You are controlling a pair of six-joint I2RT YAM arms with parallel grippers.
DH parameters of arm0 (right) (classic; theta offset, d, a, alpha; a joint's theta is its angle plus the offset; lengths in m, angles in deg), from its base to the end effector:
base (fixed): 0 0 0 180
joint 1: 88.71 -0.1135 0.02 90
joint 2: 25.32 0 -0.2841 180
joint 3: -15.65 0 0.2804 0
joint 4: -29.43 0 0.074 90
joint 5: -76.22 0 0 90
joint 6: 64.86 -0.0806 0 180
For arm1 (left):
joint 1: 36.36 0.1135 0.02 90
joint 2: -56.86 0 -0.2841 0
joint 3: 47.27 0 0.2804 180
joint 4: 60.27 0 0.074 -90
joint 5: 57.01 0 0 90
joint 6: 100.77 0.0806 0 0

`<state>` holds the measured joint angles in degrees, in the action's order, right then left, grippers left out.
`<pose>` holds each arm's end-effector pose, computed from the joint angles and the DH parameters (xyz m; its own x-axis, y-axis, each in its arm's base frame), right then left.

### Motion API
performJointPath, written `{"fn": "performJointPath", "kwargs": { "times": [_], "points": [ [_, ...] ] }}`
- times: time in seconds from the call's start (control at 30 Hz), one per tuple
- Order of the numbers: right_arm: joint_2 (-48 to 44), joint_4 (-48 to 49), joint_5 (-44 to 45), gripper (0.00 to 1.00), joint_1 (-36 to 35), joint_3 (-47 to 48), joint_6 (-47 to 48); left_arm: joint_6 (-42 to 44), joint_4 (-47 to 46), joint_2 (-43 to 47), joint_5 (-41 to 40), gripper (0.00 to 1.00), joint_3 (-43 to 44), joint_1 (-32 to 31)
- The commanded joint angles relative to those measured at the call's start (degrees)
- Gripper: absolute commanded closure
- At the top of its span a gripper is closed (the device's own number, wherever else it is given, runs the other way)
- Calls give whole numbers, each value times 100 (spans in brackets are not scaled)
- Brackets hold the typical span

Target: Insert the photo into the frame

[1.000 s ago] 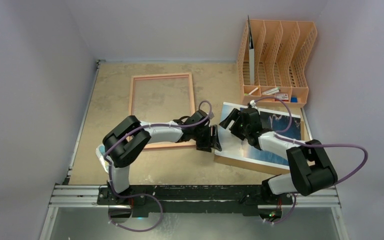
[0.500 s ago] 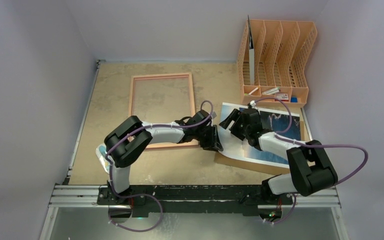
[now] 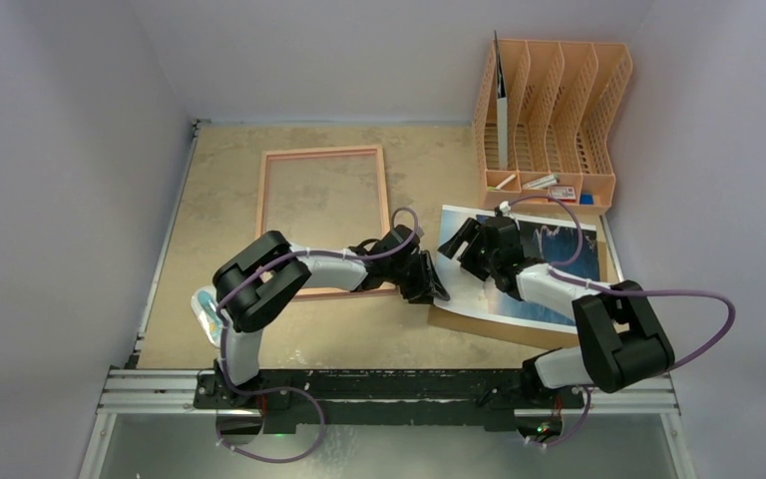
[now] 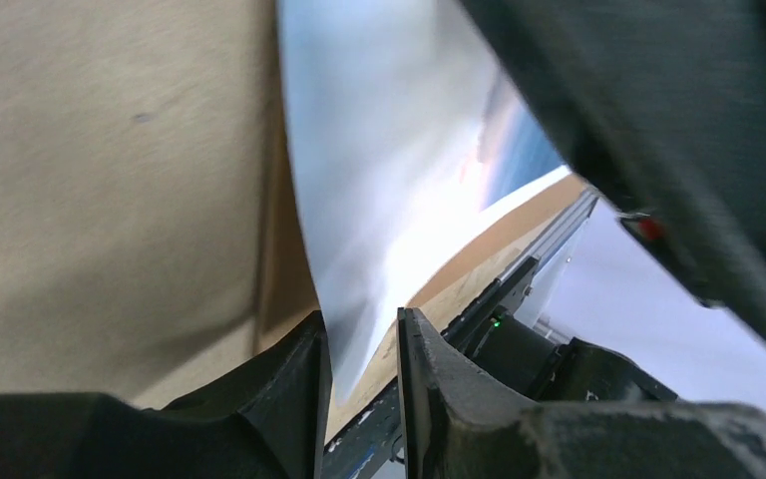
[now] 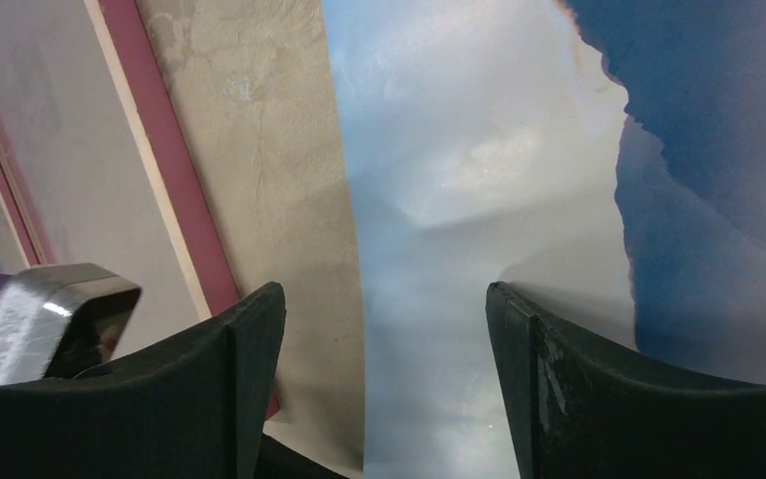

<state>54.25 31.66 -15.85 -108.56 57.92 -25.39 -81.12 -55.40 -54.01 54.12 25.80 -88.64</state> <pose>0.2982 0.1108 0.1342 -0.6270 0.5938 -0.5042 0.1838 0.7417 0.6450 0.2538 -0.3757 0.1060 -0.9870 -0.1597 -0.0172 -0.0879 0.6263 -0.7746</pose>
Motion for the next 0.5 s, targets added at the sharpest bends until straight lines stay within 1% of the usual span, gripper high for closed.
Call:
{"fn": "performJointPath", "kwargs": {
  "times": [0.0,0.1,0.17,0.3,0.33,0.4,0.47],
  "points": [
    [171,-957,48,23,-30,-269,16,-736,-257,-18,-89,67,-265,-29],
    [117,-958,65,23,-27,-271,6,-856,-230,8,-222,66,-381,-29],
    [104,-965,82,23,-28,-270,7,-954,-406,-20,-225,69,-438,-29],
    [1,-1062,88,24,-33,-226,71,-1066,-945,-136,-58,81,-456,-12],
    [-55,-1108,103,24,-34,-197,87,-1040,-1003,-161,-34,86,-433,-12],
    [-213,-1225,180,23,-28,-119,126,-976,-1046,-173,21,99,-390,-16],
    [-425,-1406,277,23,-28,15,183,-862,-1056,-112,49,100,-371,-12]
  ]
}}
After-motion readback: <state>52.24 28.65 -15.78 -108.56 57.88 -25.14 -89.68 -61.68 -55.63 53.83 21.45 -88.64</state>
